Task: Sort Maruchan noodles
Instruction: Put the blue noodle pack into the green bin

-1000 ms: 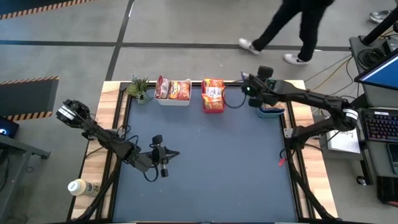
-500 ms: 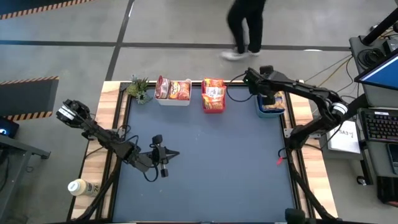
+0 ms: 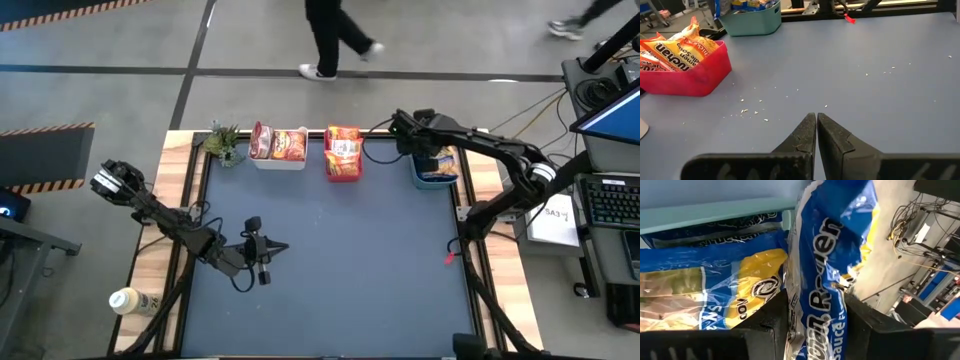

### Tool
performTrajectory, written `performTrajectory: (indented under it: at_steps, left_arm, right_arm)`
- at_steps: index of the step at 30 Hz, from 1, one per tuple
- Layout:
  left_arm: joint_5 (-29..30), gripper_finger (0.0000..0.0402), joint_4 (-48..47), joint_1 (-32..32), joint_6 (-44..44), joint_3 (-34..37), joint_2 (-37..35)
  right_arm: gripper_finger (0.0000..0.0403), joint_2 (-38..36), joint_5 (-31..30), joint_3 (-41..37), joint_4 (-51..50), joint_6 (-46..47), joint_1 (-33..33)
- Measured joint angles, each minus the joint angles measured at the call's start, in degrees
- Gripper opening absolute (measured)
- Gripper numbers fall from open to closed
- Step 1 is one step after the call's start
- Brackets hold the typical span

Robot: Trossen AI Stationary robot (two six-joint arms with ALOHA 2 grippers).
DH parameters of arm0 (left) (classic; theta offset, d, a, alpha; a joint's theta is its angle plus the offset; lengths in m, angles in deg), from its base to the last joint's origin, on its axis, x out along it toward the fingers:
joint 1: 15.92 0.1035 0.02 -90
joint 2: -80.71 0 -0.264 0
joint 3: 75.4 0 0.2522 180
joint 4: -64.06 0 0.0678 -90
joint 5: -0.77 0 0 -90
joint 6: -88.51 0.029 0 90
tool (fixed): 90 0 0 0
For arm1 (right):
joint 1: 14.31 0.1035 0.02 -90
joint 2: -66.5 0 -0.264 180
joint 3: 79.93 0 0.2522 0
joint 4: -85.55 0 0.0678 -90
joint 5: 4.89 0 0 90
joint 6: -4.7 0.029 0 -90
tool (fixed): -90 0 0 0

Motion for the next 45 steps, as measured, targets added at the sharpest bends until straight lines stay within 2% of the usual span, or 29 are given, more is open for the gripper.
performTrajectory:
  at_steps: [10,18,28,32,40,45]
  left_arm:
    - [-0.02,0.0,-0.01,0.0,-1.91,0.0,0.0]
    - [-0.07,0.0,-0.01,0.0,-2.23,0.0,0.0]
    - [-0.1,0.0,-0.01,0.0,-2.25,0.0,0.17]
    - [-0.1,0.0,-0.03,0.0,-2.25,0.0,0.17]
    - [-0.12,0.0,-0.03,0.0,-2.25,0.0,0.17]
    - [-0.12,0.0,-0.03,0.0,-2.25,0.0,0.17]
  right_arm:
    - [0.0127,0.33,-2.05,-0.02,-0.23,2.59,-0.37]
    - [0.0127,0.33,1.53,-0.02,0.09,5.12,-0.37]
    - [0.0144,0.33,2.16,-0.02,0.03,5.61,-0.37]
    - [0.0147,0.33,0.66,-0.02,-0.39,5.48,-0.37]
    - [0.0116,0.33,-1.45,-0.02,-0.82,5.52,-0.37]
    - [0.0115,0.33,-2.31,0.0,-2.88,5.13,-0.51]
